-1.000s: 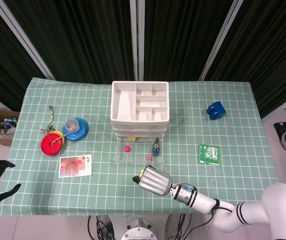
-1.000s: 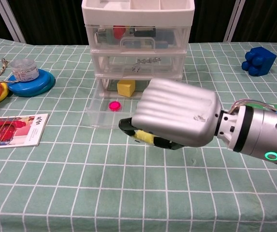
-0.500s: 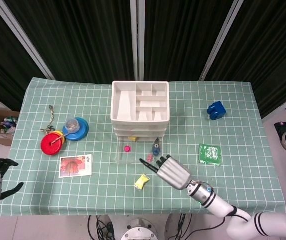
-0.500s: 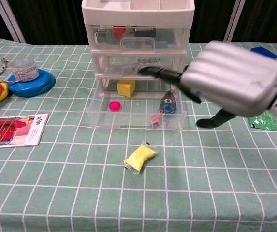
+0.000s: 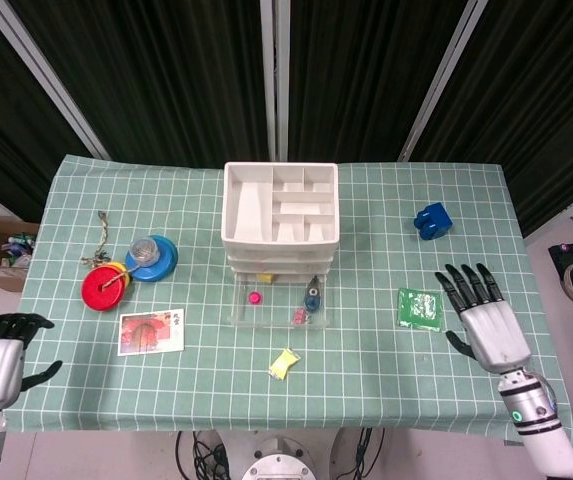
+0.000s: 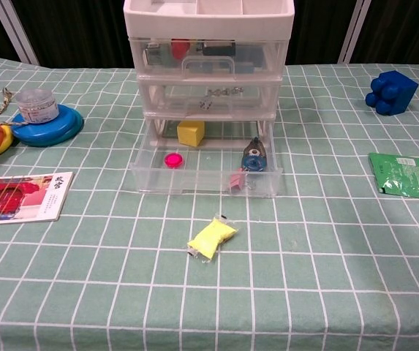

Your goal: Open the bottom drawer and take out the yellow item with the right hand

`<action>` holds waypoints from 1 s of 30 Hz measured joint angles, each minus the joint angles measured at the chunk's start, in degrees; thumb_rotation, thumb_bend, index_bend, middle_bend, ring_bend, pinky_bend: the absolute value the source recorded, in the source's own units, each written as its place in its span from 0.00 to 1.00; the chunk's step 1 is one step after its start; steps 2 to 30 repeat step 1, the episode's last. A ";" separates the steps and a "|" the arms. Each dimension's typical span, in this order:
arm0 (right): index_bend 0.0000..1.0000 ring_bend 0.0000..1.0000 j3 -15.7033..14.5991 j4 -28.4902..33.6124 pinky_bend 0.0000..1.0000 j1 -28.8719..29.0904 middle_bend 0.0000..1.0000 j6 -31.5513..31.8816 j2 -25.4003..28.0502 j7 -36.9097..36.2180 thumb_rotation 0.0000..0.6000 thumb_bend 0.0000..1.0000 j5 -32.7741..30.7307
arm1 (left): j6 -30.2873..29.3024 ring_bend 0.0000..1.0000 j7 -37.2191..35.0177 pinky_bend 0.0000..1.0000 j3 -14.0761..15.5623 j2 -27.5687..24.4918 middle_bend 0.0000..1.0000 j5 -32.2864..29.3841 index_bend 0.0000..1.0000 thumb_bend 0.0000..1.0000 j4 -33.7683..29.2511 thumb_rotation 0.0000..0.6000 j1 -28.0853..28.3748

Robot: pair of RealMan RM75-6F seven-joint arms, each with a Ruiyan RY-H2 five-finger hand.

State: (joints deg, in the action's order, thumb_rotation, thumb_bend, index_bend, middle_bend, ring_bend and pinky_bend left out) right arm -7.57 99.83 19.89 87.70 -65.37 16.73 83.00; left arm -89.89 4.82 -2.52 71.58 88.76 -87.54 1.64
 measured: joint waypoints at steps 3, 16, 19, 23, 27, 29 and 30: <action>0.00 0.00 -0.14 -0.84 0.00 -1.43 0.02 0.83 0.36 -2.19 1.00 0.14 -0.06 | 0.02 0.26 0.04 0.22 0.06 0.15 0.33 -0.05 0.39 0.00 -0.04 1.00 -0.01; 0.00 0.00 -0.14 -0.84 0.00 -1.43 0.02 0.83 0.36 -2.19 1.00 0.14 -0.06 | 0.02 0.26 0.04 0.22 0.06 0.15 0.33 -0.05 0.39 0.00 -0.04 1.00 -0.01; 0.00 0.00 -0.14 -0.84 0.00 -1.43 0.02 0.83 0.36 -2.19 1.00 0.14 -0.06 | 0.02 0.26 0.04 0.22 0.06 0.15 0.33 -0.05 0.39 0.00 -0.04 1.00 -0.01; 0.00 0.00 -0.14 -0.84 0.00 -1.43 0.02 0.83 0.36 -2.19 1.00 0.14 -0.06 | 0.02 0.26 0.04 0.22 0.06 0.15 0.33 -0.05 0.39 0.00 -0.04 1.00 -0.01; 0.00 0.00 -0.14 -0.84 0.00 -1.43 0.02 0.83 0.36 -2.19 1.00 0.14 -0.06 | 0.02 0.26 0.04 0.22 0.06 0.15 0.33 -0.05 0.39 0.00 -0.04 1.00 -0.01; 0.00 0.00 -0.14 -0.84 0.00 -1.43 0.02 0.83 0.36 -2.19 1.00 0.14 -0.06 | 0.02 0.26 0.04 0.22 0.06 0.15 0.33 -0.05 0.39 0.00 -0.04 1.00 -0.01; 0.00 0.00 -0.14 -0.84 0.00 -1.43 0.02 0.83 0.36 -2.19 1.00 0.14 -0.06 | 0.02 0.26 0.04 0.22 0.06 0.15 0.33 -0.05 0.39 0.00 -0.04 1.00 -0.01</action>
